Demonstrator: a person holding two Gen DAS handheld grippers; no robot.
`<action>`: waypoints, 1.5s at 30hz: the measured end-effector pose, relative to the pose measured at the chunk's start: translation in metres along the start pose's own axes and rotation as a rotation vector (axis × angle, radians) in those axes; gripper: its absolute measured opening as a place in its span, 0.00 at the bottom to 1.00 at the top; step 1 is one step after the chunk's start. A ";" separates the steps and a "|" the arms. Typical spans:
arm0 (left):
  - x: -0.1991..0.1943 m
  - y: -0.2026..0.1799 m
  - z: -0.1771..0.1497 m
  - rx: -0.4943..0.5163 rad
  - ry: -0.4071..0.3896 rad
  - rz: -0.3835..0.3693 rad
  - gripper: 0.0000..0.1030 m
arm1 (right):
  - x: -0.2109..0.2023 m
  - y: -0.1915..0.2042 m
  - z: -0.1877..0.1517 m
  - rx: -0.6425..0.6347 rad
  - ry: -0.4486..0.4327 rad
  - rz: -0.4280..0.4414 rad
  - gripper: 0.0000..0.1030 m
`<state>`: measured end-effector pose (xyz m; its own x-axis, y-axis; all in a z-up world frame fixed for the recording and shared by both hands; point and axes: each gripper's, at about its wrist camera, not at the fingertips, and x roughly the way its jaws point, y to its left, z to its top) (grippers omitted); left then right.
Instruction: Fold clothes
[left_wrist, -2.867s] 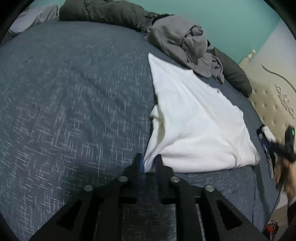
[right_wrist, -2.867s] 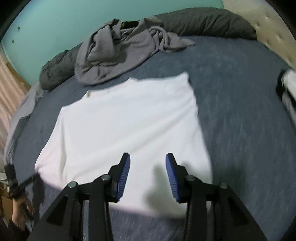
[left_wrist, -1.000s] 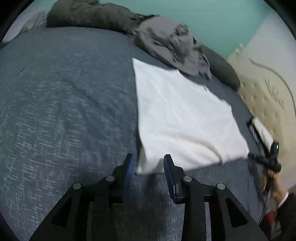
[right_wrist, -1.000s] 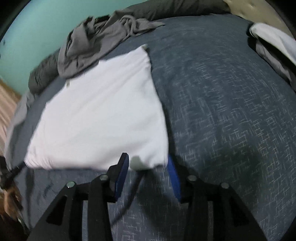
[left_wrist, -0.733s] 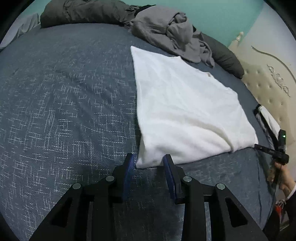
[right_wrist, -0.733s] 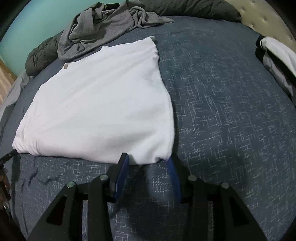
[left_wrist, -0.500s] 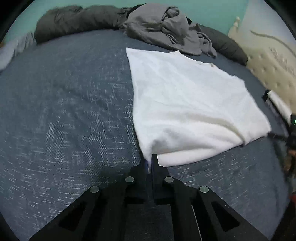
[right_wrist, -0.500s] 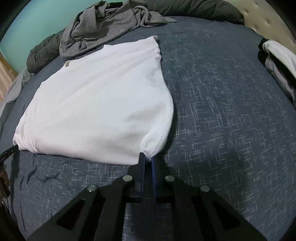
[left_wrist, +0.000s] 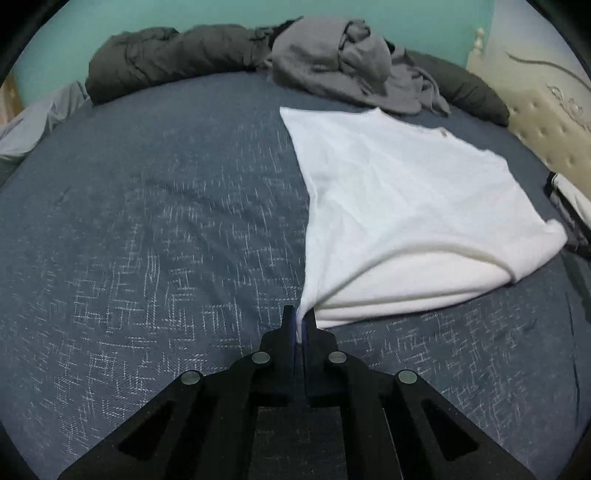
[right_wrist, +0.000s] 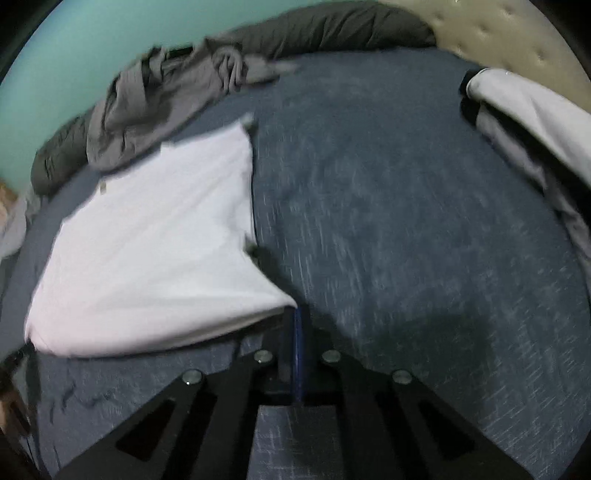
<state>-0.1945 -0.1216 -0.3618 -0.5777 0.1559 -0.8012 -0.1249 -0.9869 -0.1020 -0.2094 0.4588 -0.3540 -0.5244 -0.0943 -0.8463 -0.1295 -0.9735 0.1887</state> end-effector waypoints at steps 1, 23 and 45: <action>0.001 0.001 -0.001 -0.007 0.006 -0.010 0.03 | 0.000 0.001 -0.003 0.004 -0.002 0.013 0.00; 0.001 -0.001 0.003 -0.053 0.015 -0.069 0.05 | -0.015 0.213 -0.020 -0.251 0.061 0.281 0.30; -0.001 -0.002 0.000 -0.060 0.003 -0.088 0.05 | 0.025 0.264 -0.037 -0.293 0.086 0.243 0.00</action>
<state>-0.1940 -0.1199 -0.3608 -0.5638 0.2423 -0.7896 -0.1268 -0.9701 -0.2072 -0.2260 0.1916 -0.3439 -0.4360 -0.3348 -0.8354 0.2424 -0.9376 0.2492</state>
